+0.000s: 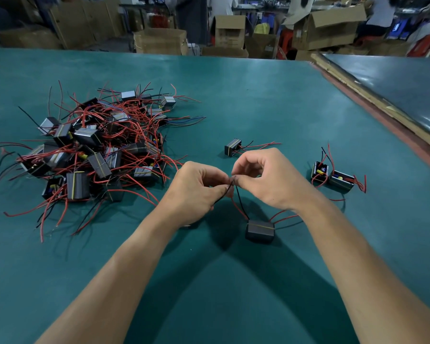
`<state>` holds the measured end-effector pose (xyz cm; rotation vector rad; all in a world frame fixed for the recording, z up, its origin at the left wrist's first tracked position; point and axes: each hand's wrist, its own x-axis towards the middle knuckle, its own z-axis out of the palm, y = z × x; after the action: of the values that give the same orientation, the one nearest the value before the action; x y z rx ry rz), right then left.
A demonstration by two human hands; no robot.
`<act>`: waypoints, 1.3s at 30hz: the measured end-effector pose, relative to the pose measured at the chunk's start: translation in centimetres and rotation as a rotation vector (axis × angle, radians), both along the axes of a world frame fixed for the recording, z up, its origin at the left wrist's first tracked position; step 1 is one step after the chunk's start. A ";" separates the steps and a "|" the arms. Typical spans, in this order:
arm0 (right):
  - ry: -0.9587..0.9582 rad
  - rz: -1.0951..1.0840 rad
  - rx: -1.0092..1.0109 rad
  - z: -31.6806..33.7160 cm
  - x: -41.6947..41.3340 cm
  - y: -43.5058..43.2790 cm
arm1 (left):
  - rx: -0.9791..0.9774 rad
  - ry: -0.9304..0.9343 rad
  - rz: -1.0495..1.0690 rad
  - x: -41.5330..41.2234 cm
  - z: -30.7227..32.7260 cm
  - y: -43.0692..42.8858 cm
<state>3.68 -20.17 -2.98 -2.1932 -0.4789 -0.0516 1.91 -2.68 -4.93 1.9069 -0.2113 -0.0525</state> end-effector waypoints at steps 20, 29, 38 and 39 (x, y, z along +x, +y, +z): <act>0.130 -0.040 -0.071 0.2 -0.4 0.6 | 0.027 -0.095 0.007 -0.1 0.1 0.0; 0.268 -0.006 0.087 0.4 -0.3 -0.2 | 0.113 -0.133 0.001 0.1 -0.2 0.1; 0.051 0.019 -0.015 0.4 -0.2 -0.5 | -0.013 0.004 0.002 -0.2 0.4 -0.1; 0.053 0.015 -0.030 0.4 -0.2 -0.5 | -0.017 0.003 -0.001 -0.2 0.4 -0.1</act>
<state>3.47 -20.67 -2.56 -2.2145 -0.4692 0.0223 1.67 -2.77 -4.50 1.8896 -0.2095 -0.0540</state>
